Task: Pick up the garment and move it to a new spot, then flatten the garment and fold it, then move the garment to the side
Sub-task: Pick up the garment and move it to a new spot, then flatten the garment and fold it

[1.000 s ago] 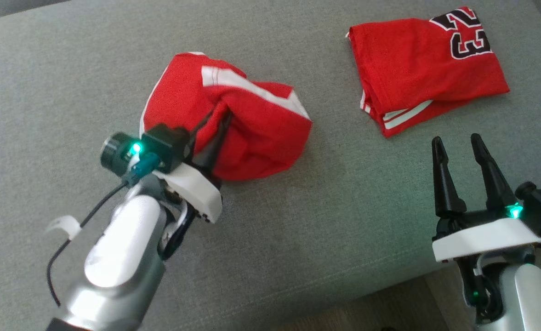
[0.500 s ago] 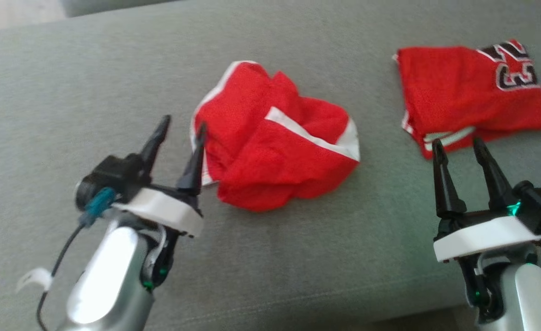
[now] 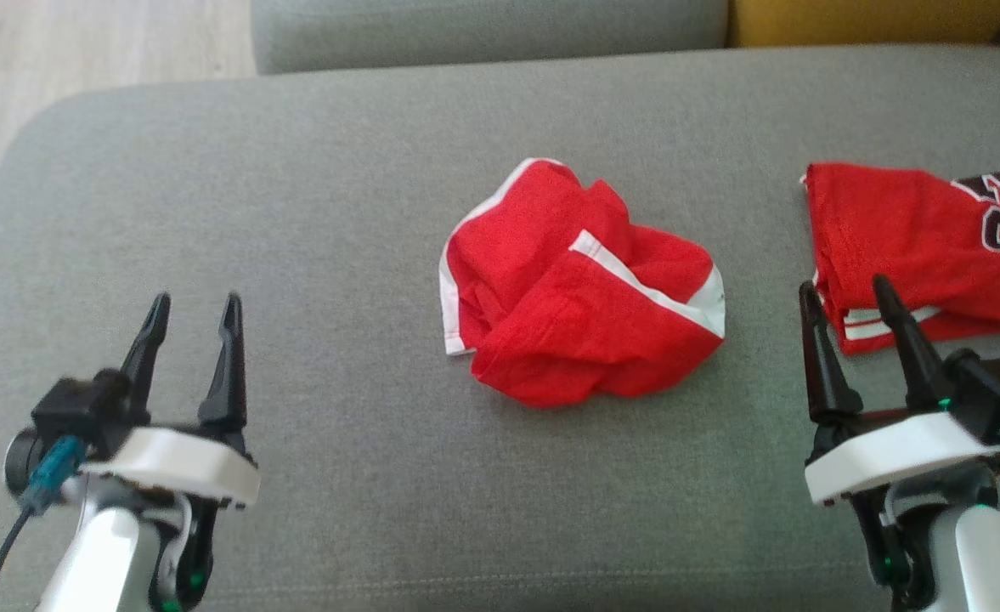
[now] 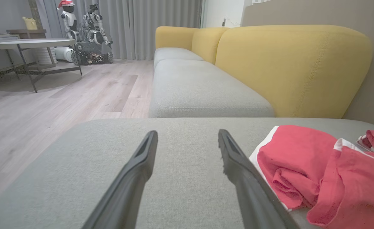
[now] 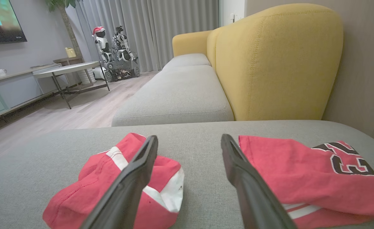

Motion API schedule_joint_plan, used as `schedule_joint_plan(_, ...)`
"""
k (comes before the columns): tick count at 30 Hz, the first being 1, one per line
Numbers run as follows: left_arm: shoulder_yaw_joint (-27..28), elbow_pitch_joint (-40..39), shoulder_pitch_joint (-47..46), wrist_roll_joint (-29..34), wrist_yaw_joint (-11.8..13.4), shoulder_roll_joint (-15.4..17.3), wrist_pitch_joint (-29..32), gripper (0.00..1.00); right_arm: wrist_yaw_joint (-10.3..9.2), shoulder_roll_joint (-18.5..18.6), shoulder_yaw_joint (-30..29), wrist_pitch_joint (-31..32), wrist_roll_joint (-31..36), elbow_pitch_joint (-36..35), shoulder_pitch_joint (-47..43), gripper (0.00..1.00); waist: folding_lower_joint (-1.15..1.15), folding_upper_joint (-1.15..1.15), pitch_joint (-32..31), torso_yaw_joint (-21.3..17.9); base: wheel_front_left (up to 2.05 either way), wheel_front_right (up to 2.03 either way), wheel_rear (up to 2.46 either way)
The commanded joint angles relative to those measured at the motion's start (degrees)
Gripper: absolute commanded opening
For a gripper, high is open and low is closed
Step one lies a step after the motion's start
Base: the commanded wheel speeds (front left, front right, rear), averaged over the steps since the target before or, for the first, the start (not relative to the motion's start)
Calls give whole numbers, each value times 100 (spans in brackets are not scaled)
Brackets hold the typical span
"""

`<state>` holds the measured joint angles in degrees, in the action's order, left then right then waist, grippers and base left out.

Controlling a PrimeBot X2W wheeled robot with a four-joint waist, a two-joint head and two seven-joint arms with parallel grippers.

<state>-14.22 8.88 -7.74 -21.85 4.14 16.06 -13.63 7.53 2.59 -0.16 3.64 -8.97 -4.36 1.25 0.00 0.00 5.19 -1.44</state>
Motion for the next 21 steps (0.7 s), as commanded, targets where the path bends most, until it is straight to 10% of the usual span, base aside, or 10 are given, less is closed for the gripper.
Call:
schedule_joint_plan(1, 248, -259, -133, -11, 43, 194, 17, 100, -4, 29, 117, 48, 31, -209, 82, 100, 0, 0, -115, 70, 0, 0, 0)
schedule_joint_plan(21, 106, -1162, 794, 39, 274, 513, 564, 100, -4, 29, 94, 233, 17, -253, -350, 100, 0, 0, -619, 129, 0, 0, 0)
